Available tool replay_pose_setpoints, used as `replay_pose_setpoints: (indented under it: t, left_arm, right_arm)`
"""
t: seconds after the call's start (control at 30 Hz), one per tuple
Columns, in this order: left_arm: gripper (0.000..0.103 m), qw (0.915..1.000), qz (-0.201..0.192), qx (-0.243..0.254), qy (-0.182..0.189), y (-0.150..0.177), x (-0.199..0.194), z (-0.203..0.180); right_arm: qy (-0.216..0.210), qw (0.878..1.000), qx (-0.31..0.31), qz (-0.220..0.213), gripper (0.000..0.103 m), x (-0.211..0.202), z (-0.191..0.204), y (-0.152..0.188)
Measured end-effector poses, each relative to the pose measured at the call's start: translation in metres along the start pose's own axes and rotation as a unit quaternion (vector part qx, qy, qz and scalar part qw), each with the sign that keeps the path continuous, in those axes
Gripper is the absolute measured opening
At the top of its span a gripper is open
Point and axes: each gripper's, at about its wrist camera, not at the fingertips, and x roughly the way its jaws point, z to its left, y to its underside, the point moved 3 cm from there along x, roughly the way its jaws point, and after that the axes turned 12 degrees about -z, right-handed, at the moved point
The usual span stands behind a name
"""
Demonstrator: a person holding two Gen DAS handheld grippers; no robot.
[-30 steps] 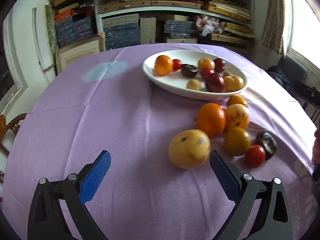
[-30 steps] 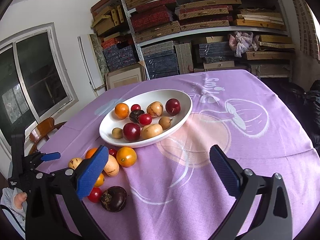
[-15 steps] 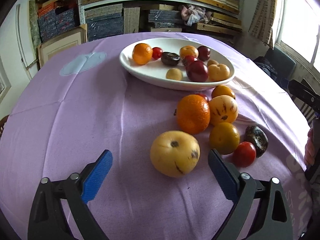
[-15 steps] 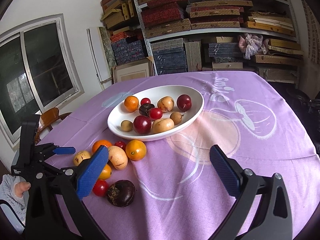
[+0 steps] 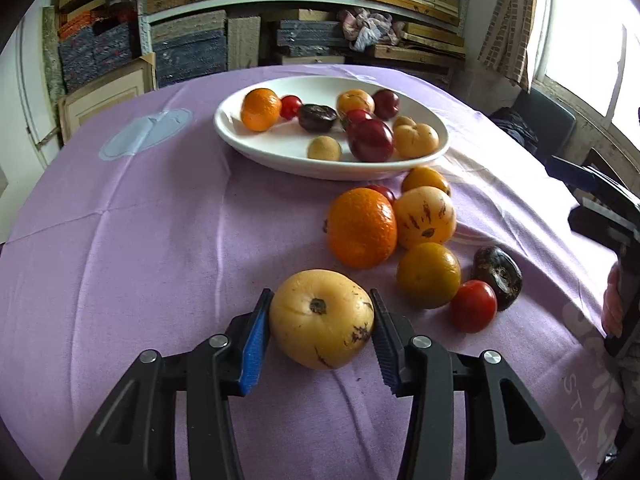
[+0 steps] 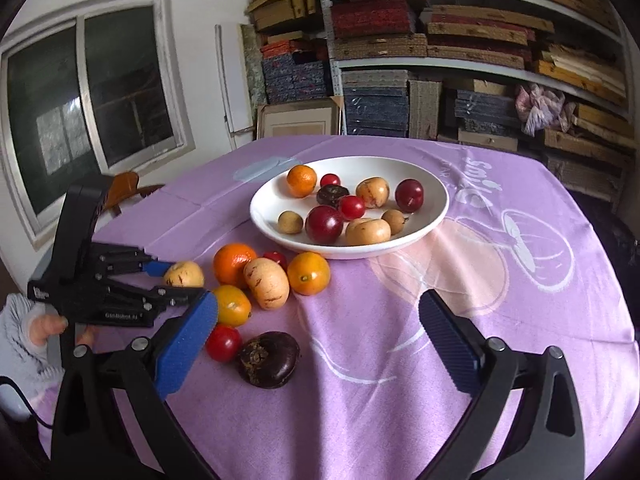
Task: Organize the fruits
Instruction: 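Grasp a dark purple tomato with the right tool while the left tool holds the pepino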
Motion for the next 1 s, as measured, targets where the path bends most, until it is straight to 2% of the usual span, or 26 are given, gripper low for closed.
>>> replay_pose_setpoints:
  t: [0.03, 0.1, 0.13, 0.27, 0.6, 0.73, 1.0]
  left_arm:
    - [0.047, 1.0, -0.002, -0.004, -0.006, 0.0, -0.002, 0.003]
    - [0.047, 0.9997, 0.001, -0.024, -0.01, 0.001, -0.002, 0.013]
    - [0.047, 0.9994, 0.001, -0.033, -0.01, 0.001, -0.002, 0.016]
    - [0.047, 0.9996, 0.002, -0.024, -0.011, 0.001, -0.003, 0.013]
    - [0.047, 0.9998, 0.001, -0.016, -0.015, 0.001, -0.003, 0.008]
    - [0.048, 0.9998, 0.001, -0.015, -0.016, 0.001, -0.003, 0.008]
    - [0.048, 0.9998, 0.0, -0.014, -0.016, 0.002, -0.003, 0.009]
  right_arm:
    - [-0.005, 1.0, -0.024, 0.007, 0.081, 0.001, 0.009, 0.002]
    - [-0.024, 0.998, -0.051, 0.029, 0.064, 0.006, 0.022, 0.009]
    - [-0.031, 0.997, -0.059, 0.041, 0.061, 0.01, 0.028, 0.013]
    - [-0.044, 0.991, -0.099, 0.075, 0.06, 0.022, 0.046, 0.026]
    - [-0.051, 0.988, -0.099, 0.105, 0.06, 0.031, 0.048, 0.035]
    - [-0.043, 0.987, -0.098, 0.124, 0.046, 0.036, 0.045, 0.041]
    - [-0.029, 0.981, -0.113, 0.152, 0.048, 0.047, 0.046, 0.048]
